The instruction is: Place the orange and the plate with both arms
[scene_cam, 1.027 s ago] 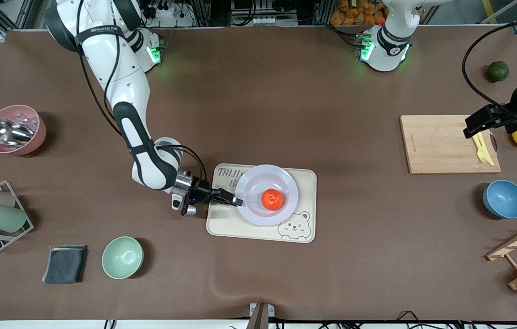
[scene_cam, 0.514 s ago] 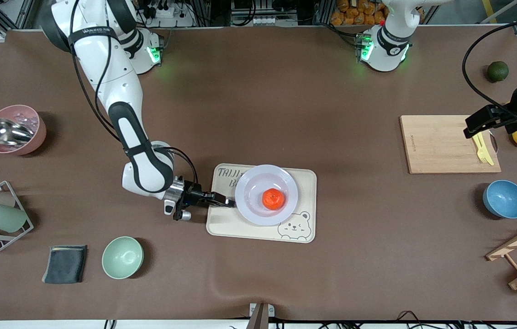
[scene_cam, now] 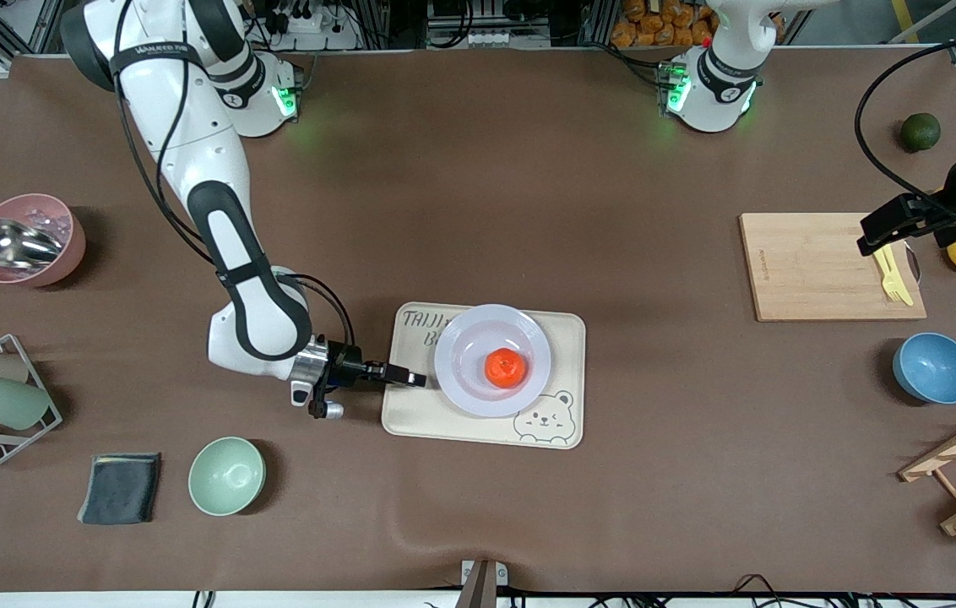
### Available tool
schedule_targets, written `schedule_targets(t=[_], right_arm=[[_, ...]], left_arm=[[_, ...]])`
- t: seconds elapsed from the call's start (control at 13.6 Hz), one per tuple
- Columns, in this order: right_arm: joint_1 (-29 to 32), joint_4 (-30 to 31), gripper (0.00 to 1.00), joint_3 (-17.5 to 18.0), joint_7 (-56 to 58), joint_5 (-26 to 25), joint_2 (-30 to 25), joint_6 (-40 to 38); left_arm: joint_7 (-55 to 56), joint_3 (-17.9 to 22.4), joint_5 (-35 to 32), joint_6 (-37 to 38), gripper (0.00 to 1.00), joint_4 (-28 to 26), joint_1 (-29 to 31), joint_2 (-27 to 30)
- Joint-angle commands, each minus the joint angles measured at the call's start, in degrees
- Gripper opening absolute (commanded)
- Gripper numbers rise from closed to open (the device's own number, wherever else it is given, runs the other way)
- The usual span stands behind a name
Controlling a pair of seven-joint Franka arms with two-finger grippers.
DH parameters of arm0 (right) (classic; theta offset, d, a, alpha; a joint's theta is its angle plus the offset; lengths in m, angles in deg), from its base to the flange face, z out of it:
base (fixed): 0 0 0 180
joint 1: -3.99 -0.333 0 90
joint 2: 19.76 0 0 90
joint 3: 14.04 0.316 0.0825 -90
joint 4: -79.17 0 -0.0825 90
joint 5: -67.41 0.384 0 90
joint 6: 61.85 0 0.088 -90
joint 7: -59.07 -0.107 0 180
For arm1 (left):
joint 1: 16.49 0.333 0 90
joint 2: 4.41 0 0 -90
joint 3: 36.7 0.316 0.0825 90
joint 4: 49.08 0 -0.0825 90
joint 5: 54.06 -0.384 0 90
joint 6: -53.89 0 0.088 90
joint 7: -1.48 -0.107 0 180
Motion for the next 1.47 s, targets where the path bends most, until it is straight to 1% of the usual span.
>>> schedule_targets(t=[0.0,0.22,0.37,0.44,0.51,0.59,0.66,0.73,0.81,0.95,1.1,1.25,1.32,1.39], right_arm=[[6.26,-3.17,0.41,0.87,-7.11,-11.39,-1.46,-8.45],[11.45,-8.00,0.45,0.87,-10.82,-20.46,-1.55,-16.55],[14.09,-9.42,0.46,0.87,-10.73,-24.86,-1.55,-19.55],[15.67,-10.56,0.49,0.87,-10.91,-26.88,-1.55,-21.30],[16.30,-12.13,0.50,0.79,-11.00,-29.78,-1.55,-23.76],[16.65,-13.80,0.53,0.61,-10.91,-33.46,-1.55,-24.74],[16.83,-15.47,0.53,0.61,-11.17,-37.50,-1.64,-24.83],[17.01,-16.79,0.65,0.52,-12.30,-40.15,-1.72,-24.92],[17.70,-17.59,1.00,0.35,-13.62,-43.57,-2.94,-24.92],[17.89,-18.04,1.00,0.26,-13.90,-51.47,-4.88,-24.92],[17.98,-18.04,1.00,-0.96,-14.16,-55.80,-7.08,-24.92],[18.06,-18.04,1.00,-1.94,-14.07,-59.06,-9.80,-26.58],[17.98,-18.04,1.00,-2.63,-13.81,-62.90,-11.29,-27.55],[17.63,-18.04,1.00,-2.55,-14.07,-67.12,-13.39,-28.17]], left_arm=[[-1.34,0.02,0.79,-0.15,1.00,-0.13,0.43,0.55],[-1.34,0.02,0.70,-0.15,1.00,-0.04,0.34,0.64],[-1.25,0.02,0.79,-0.15,1.00,-0.04,0.34,0.64],[-1.25,-0.07,0.88,-0.15,1.00,-0.13,0.26,0.64],[-1.25,-0.07,0.97,-0.15,1.00,-0.13,0.25,0.73],[-1.25,-0.07,0.88,-0.15,1.00,-0.13,0.25,0.73],[-1.25,-0.16,0.62,-0.15,1.00,-0.13,0.17,0.64],[-1.16,-0.16,0.88,-0.15,1.00,-0.13,0.25,0.56],[-1.16,-0.16,0.70,-0.15,1.00,-0.22,0.25,0.64],[-1.25,-0.16,0.53,0.11,1.00,-0.39,0.25,0.73],[-1.16,-0.25,0.53,0.29,1.00,-0.39,0.25,0.82],[-1.16,-0.42,0.53,0.29,1.00,-0.39,0.17,0.82],[-1.16,-0.42,0.44,0.29,1.00,-0.39,0.17,0.82],[-1.16,-0.42,0.44,0.29,1.00,-0.39,0.17,0.82]])
